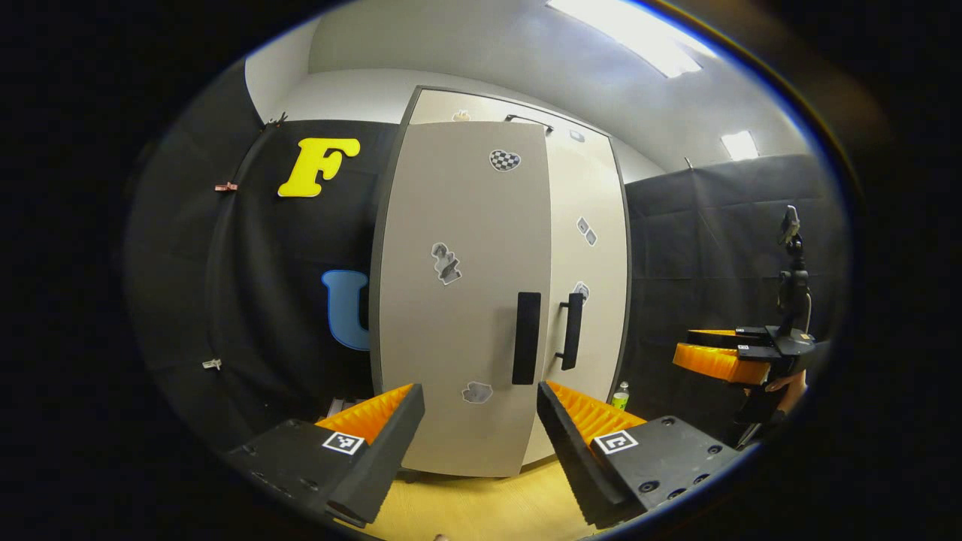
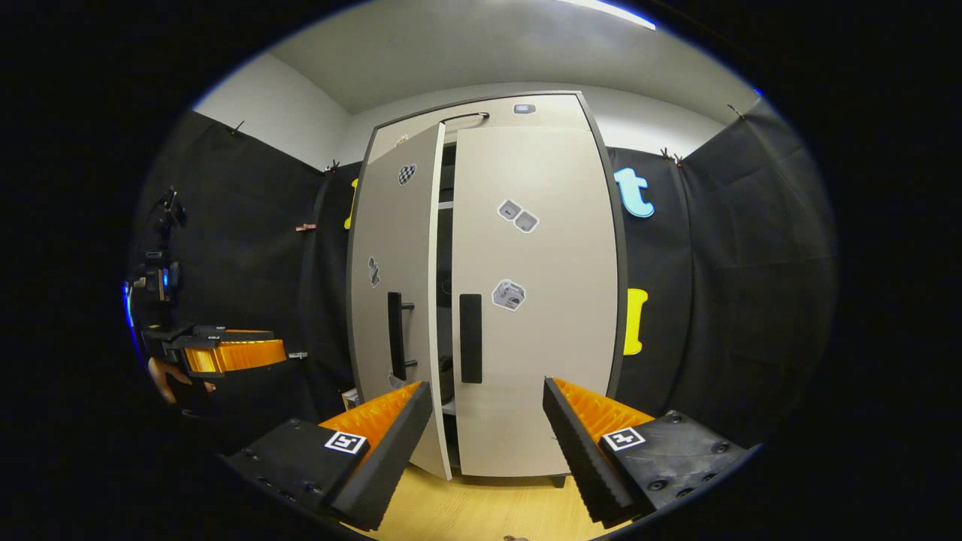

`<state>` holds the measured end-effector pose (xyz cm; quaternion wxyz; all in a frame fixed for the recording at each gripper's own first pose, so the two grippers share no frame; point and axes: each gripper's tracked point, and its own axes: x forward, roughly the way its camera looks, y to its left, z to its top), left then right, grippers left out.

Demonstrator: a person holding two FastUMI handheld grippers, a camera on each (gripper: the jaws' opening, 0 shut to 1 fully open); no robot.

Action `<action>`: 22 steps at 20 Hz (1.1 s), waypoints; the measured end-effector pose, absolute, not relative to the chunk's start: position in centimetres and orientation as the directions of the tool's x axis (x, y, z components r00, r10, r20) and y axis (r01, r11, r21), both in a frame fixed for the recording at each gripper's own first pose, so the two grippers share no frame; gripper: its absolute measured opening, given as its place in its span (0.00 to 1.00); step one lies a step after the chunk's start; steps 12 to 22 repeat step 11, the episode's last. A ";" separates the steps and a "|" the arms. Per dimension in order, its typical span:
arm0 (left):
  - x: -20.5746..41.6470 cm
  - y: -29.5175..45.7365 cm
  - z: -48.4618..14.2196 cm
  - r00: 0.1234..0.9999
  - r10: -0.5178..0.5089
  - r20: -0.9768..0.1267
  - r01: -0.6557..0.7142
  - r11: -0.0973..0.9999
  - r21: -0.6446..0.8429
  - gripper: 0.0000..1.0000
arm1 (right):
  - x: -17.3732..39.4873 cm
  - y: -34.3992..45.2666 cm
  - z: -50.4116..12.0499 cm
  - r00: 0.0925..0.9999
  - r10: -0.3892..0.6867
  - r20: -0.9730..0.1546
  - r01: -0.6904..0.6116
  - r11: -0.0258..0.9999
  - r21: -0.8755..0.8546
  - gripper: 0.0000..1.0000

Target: Grab one shoe with the right hand and put it into the shoe cabinet, grab the other shoe with the left hand and put it into the shoe cabinet; then close the right door with the right hand and the left door with the left hand.

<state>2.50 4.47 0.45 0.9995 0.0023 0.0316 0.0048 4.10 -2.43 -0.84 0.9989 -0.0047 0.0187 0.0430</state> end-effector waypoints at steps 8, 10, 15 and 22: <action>3.2 4.3 0.3 0.998 -0.008 -0.060 0.009 1.000 0.021 0.95 | 4.2 -2.9 -0.9 0.997 0.072 -0.042 -0.073 0.997 -0.020 0.98; 3.4 4.1 0.1 0.998 -0.013 -0.065 0.015 1.000 0.027 0.95 | 4.2 -2.9 -0.8 0.997 0.071 -0.040 -0.072 0.997 -0.022 0.98; 3.5 4.1 0.1 0.998 -0.015 -0.064 0.017 0.999 0.028 0.95 | 4.3 -3.0 -0.8 0.997 0.072 -0.040 -0.073 0.997 -0.020 0.98; 3.5 4.1 0.1 0.998 -0.015 -0.064 0.017 0.999 0.028 0.95 | 4.3 -3.0 -0.8 0.997 0.072 -0.040 -0.073 0.997 -0.020 0.98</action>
